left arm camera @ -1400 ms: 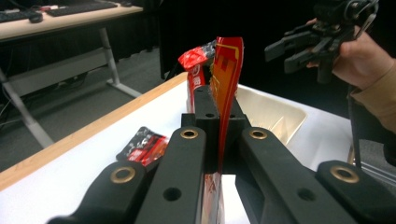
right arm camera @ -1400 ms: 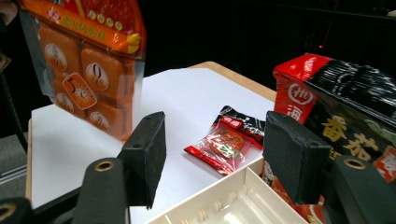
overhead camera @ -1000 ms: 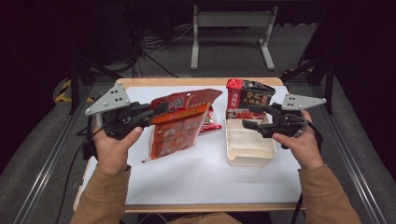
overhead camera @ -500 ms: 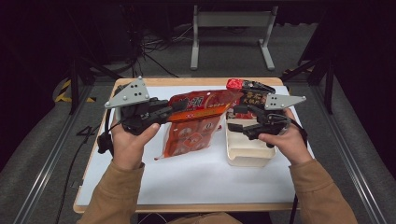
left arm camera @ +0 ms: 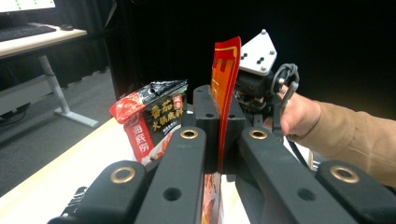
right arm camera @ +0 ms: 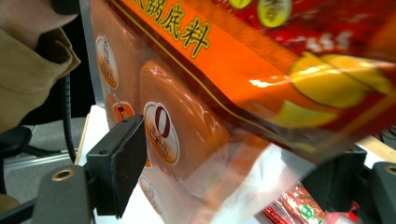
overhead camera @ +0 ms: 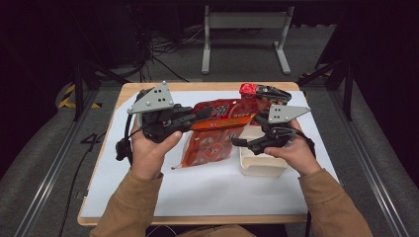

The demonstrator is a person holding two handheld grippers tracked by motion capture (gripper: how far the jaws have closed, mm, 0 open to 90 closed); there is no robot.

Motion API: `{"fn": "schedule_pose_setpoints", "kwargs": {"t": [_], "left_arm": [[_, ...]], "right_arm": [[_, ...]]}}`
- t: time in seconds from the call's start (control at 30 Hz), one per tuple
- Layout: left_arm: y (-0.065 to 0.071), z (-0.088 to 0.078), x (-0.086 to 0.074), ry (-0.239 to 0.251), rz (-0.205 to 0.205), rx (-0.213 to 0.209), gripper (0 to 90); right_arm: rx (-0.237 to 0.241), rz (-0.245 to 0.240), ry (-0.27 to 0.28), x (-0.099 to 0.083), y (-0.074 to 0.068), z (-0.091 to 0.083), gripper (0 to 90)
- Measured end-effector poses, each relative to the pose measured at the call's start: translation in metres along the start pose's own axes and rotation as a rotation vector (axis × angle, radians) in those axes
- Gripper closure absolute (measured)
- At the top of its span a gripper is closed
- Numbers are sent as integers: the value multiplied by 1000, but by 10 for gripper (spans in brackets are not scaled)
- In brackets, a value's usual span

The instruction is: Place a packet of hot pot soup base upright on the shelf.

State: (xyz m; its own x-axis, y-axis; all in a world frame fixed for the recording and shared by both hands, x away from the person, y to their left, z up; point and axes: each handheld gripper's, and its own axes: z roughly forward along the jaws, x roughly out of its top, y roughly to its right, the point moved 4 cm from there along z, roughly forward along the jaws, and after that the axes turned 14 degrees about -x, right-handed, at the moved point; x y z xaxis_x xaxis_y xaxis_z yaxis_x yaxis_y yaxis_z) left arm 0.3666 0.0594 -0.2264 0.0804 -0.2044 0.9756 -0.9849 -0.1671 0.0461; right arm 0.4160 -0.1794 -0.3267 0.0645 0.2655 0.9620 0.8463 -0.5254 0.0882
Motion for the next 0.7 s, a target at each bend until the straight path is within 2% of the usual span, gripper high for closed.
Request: {"fn": "schedule_pose_setpoints", "kwargs": {"t": [0.27,0.5,0.57,0.7], "left_arm": [[3,4,0,8,5,-24,900],[4,4,-1,20,9,-41,900],[4,3,-1,26,12,-39,900],[4,2,-1,47,6,-49,900]], "right_arm": [[31,-13,14,0,-7,9,199],[74,23,33,-1,-6,12,195],[86,28,38,0,-6,11,238],[140,56,64,1,-9,7,354]]}}
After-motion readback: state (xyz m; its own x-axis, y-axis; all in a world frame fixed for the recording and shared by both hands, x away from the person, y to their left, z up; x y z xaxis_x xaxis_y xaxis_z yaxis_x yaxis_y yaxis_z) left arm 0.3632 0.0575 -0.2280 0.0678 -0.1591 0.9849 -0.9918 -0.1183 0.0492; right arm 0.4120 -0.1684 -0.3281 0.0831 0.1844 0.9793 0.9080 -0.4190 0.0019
